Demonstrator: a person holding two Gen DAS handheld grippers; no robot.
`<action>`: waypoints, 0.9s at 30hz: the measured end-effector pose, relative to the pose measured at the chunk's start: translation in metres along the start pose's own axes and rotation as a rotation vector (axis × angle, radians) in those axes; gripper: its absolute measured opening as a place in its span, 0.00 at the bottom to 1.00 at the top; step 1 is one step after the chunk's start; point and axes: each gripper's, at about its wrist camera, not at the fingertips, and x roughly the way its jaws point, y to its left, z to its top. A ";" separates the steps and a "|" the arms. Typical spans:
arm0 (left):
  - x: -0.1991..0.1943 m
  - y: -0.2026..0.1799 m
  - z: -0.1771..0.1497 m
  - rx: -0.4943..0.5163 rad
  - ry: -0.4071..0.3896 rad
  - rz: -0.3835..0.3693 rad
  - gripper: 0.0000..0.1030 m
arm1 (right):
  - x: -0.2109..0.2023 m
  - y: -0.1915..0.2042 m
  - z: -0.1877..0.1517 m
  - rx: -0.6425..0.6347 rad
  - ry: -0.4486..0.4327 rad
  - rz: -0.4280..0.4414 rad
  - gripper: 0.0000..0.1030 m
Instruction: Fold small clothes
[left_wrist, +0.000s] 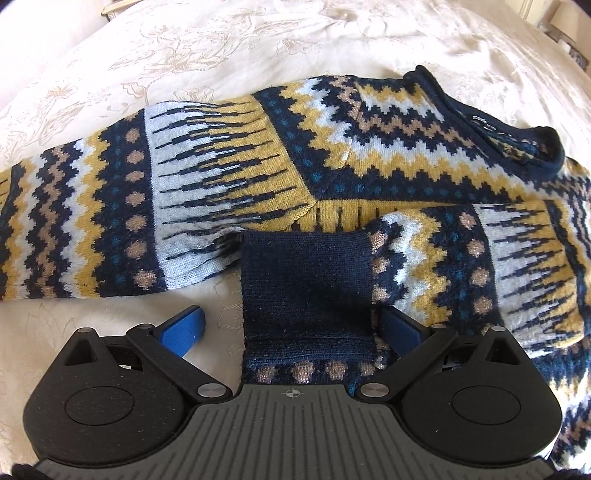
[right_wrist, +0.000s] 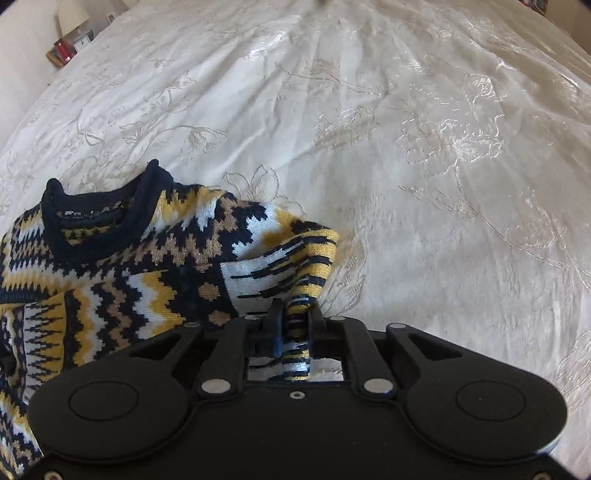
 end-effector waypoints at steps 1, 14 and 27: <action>0.000 0.000 0.001 -0.003 0.002 0.002 1.00 | -0.006 0.001 -0.001 0.018 -0.020 -0.012 0.45; -0.019 0.002 -0.010 -0.023 -0.010 0.000 0.99 | -0.043 -0.012 -0.072 0.107 0.007 -0.078 0.66; -0.089 0.058 -0.056 -0.166 -0.058 -0.019 0.99 | -0.112 0.039 -0.097 0.048 -0.127 0.109 0.86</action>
